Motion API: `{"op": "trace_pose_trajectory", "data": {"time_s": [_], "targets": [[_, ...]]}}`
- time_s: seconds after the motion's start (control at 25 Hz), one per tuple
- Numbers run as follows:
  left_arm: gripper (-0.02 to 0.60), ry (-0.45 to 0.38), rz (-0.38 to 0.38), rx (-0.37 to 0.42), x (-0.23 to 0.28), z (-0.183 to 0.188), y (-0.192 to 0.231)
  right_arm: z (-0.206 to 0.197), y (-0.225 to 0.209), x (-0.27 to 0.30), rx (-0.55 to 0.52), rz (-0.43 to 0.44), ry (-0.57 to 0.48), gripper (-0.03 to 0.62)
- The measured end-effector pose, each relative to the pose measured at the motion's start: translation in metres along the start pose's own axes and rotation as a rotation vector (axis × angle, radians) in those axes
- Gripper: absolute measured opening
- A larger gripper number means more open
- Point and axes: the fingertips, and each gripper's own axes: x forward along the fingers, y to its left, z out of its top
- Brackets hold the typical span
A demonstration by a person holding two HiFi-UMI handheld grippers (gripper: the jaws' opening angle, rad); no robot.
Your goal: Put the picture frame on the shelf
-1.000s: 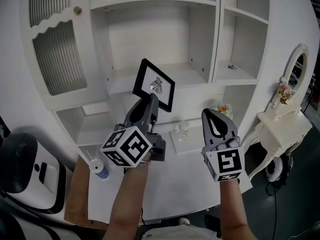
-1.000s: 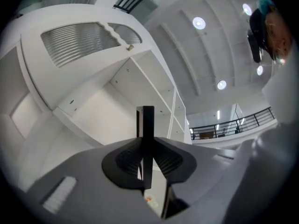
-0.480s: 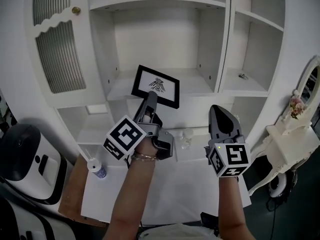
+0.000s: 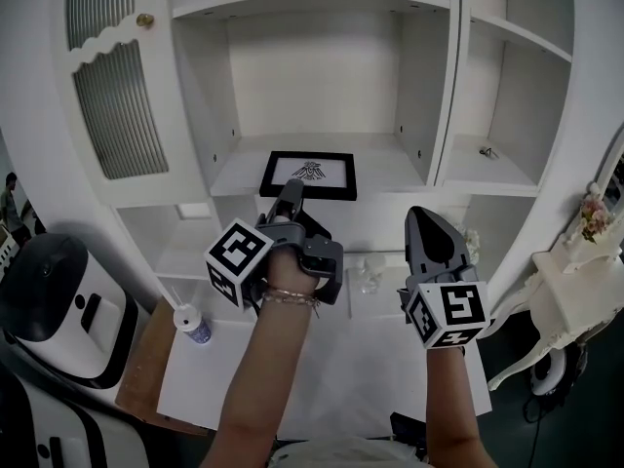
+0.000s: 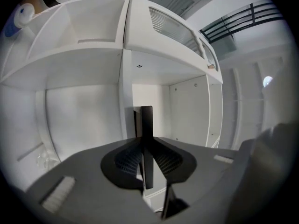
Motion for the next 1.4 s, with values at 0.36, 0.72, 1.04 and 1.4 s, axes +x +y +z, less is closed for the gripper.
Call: {"op": "trace_pose_trajectory", "data": {"time_s": [0.36, 0.72, 1.04, 1.4], "targets": [[0.131, -0.035, 0.070, 0.162, 0.007, 0.003, 0.004, -0.008, -0.002, -0.001, 0.024, 0.030, 0.010, 0.009], [0.200, -0.019, 0.108, 0.229, 0.005, -0.006, 0.010, -0.013, 0.001, -0.003, 0.033, 0.056, 0.015, 0.009], [0.281, -0.029, 0.115, 0.227, 0.017, -0.009, 0.024, -0.023, 0.000, -0.006, 0.032, 0.076, 0.033, 0.009], [0.288, -0.023, 0.157, 0.276, 0.040, -0.006, 0.034, -0.025, -0.002, -0.006, 0.000, 0.112, 0.048, 0.009]]}}
